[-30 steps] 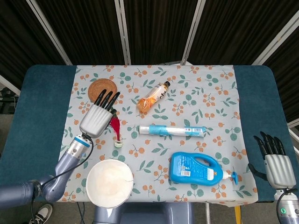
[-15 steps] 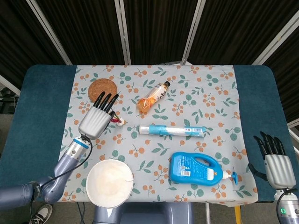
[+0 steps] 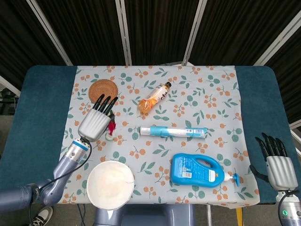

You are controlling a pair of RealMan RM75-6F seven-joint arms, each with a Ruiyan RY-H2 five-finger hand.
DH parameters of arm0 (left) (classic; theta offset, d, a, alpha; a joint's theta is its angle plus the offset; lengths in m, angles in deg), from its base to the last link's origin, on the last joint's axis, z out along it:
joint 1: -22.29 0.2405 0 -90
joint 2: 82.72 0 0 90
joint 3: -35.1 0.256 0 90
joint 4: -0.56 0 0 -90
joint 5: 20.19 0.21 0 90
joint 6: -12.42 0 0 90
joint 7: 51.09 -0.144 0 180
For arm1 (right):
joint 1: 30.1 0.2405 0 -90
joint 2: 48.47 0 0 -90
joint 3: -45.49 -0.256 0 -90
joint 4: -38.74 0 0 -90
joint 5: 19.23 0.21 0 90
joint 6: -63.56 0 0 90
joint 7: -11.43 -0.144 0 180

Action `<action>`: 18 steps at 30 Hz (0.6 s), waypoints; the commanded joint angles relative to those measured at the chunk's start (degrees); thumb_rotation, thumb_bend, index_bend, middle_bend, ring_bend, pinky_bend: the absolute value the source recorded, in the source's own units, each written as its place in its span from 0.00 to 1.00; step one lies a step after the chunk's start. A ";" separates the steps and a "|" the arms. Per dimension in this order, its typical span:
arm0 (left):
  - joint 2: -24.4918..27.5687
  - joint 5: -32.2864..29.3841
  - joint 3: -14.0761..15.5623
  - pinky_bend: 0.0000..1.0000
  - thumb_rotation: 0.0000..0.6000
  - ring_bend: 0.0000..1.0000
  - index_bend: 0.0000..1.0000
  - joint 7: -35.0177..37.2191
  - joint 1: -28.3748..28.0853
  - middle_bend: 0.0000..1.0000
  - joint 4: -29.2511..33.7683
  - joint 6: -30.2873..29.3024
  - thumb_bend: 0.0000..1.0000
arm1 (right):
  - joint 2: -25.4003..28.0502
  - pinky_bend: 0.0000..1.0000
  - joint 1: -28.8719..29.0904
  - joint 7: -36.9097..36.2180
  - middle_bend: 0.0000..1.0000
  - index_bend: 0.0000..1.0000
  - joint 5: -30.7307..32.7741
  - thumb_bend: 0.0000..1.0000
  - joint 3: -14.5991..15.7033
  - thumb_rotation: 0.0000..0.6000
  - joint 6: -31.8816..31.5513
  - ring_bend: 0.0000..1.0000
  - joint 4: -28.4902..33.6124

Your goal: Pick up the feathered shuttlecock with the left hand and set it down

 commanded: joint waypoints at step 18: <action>0.03 0.03 0.37 0.00 1.00 0.00 0.64 0.23 0.65 0.01 0.02 0.44 0.48 | -0.02 0.01 -0.03 0.09 0.00 0.10 -0.05 0.15 0.01 1.00 -0.06 0.00 0.04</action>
